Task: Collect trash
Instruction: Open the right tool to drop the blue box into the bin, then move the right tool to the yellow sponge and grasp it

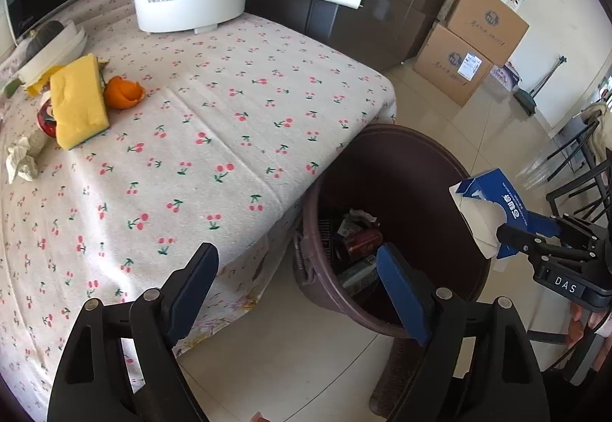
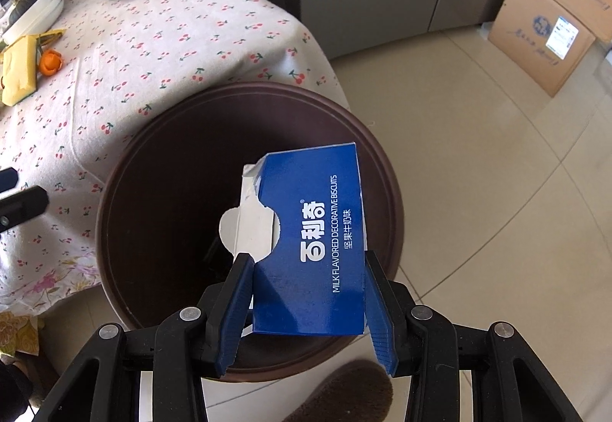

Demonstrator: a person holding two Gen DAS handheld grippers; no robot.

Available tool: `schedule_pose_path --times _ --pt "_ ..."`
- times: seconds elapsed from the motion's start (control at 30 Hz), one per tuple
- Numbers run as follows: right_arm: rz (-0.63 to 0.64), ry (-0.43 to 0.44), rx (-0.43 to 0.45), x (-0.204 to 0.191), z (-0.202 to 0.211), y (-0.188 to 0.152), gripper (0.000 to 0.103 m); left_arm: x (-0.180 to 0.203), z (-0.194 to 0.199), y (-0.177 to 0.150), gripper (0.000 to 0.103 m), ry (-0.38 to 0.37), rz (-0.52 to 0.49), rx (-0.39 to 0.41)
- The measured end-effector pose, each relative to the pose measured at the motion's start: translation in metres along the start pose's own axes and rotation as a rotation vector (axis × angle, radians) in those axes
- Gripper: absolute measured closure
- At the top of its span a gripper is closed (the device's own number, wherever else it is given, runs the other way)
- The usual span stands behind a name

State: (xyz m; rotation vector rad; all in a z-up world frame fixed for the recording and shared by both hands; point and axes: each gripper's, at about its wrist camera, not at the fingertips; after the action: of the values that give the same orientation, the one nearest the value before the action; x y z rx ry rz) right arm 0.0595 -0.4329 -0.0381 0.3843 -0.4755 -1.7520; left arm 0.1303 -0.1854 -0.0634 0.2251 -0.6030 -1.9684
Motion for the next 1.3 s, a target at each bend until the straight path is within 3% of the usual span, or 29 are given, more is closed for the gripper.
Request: schedule_pose_path --times 0.2,0.3,0.33,0.73,1.3 --pt "-0.004 0.003 -0.006 -0.009 -0.004 0.004 0.052 -0.028 0.018 -0.009 0.008 0.055 0.038 0.018" --pt "-0.039 0.024 -0.012 -0.009 -0.005 0.008 0.030 -0.043 0.027 -0.014 0.007 0.086 0.063 0.020" --pt "-0.046 0.027 -0.007 -0.011 -0.004 0.009 0.028 -0.049 0.029 -0.015 0.006 0.095 0.072 0.021" --pt "-0.021 0.034 0.007 -0.050 0.000 0.021 0.023 -0.112 0.069 -0.036 0.004 0.175 0.171 0.054" --pt "0.072 0.107 0.040 -0.163 -0.005 0.047 0.018 -0.212 0.109 -0.077 0.004 0.291 0.359 0.061"
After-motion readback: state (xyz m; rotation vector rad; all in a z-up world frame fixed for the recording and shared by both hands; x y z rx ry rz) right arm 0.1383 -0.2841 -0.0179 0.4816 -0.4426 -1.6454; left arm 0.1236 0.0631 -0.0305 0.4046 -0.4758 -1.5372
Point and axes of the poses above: each gripper's, at about its wrist camera, not at the fingertips, and z roughly against the way its jaws point, x to its right, y to its top, and after that the axes turned 8 degrees about -z, right-handed
